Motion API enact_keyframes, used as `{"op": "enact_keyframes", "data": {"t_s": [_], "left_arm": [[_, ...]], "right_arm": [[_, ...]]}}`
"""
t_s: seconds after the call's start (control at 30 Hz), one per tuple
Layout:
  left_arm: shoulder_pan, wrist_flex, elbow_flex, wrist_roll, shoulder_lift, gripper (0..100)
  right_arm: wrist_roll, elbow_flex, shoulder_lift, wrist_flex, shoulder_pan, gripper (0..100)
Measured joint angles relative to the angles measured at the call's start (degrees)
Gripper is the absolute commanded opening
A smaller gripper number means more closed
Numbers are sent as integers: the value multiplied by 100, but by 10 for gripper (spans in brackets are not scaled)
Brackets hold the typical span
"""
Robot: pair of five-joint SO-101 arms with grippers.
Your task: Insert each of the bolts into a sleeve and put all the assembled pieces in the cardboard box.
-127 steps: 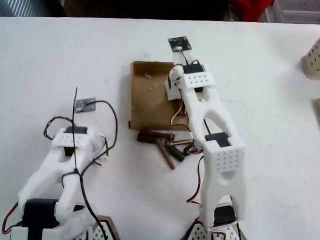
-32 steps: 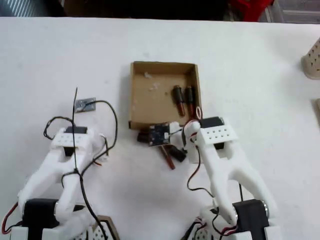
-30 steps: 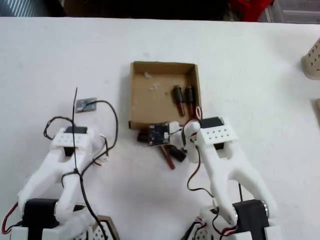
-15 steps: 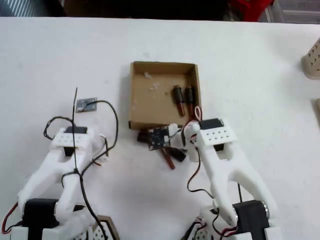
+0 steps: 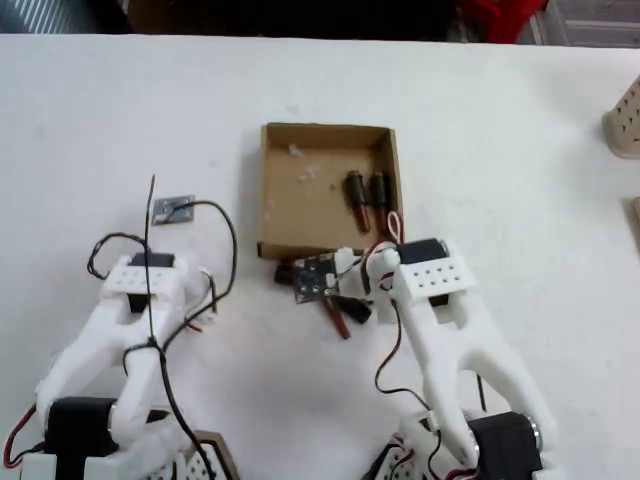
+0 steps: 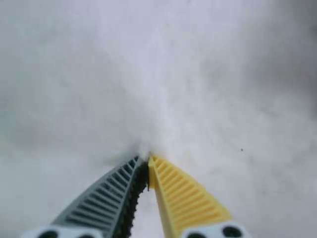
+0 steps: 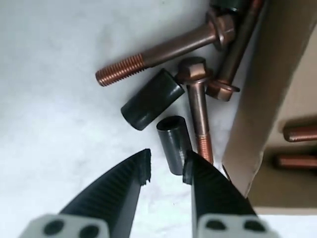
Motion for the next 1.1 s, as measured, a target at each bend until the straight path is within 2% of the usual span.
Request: {"op": "enact_keyframes", "data": {"t_s": [0.3, 0.57, 0.73, 1.1], "left_arm": [[0, 0, 0, 0, 0, 41], [0, 0, 0, -18, 0, 41], [0, 0, 0, -18, 0, 40], [0, 0, 0, -18, 0, 39]], "right_arm": [[237, 571, 0, -853, -70, 95], [571, 677, 9, -985, -88, 95], [580, 677, 659, -1503, -79, 95], [580, 387, 949, -1319, -9, 67]]}}
